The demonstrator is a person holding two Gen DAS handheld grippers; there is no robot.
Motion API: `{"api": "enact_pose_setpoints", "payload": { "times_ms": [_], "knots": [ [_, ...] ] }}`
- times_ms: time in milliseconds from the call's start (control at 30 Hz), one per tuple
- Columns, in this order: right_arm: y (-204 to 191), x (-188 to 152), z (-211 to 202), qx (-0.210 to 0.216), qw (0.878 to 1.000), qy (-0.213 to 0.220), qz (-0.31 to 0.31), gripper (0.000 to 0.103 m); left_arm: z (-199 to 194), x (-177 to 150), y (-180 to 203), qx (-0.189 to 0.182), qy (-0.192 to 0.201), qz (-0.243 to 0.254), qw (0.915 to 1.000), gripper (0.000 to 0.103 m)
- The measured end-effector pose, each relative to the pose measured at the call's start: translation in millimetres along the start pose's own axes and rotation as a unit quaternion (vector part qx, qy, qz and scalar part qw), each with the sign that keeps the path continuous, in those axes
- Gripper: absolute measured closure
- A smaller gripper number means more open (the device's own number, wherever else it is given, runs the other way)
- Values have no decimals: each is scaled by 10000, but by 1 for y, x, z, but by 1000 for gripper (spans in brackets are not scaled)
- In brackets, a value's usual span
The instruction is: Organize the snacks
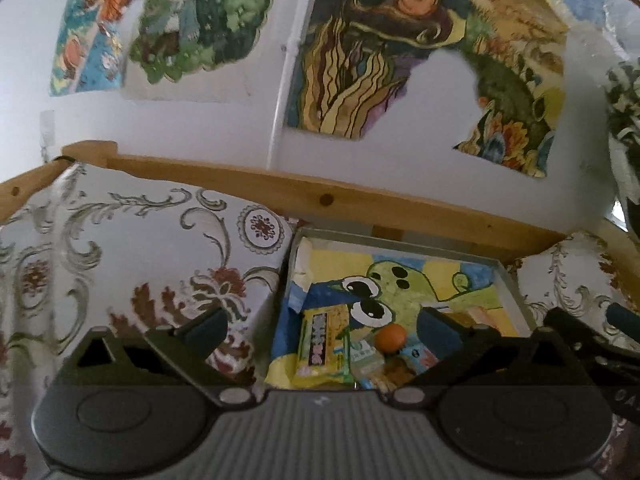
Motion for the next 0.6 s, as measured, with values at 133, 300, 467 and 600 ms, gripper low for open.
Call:
{"api": "enact_pose_setpoints", "payload": {
  "times_ms": [133, 300, 467, 600],
  "knots": [
    [3, -3, -38, -38, 10000, 57, -31, 1, -32, -13, 1, 35, 203, 46, 9998, 0],
    [4, -15, -79, -42, 10000, -57, 23, 1, -68, -34, 3, 137, 325, 250, 9991, 0],
    [3, -30, -112, -17, 9996, -257, 120, 1, -98, -58, 3, 201, 338, 489, 9980, 0],
    [1, -39, -132, -23, 9994, -341, 82, 1, -115, -74, 1, 210, 289, 539, 9979, 0]
  ]
}}
Point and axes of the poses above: each gripper's, at about its wrist camera, not at the fingertips, and z roughly the way its jaws point, y to its right, x to its top, the point moved 4 cm from there along z, roughly the way its jaws point, and after that the axes turned 4 degrees about -z, right-handed, at the moved point
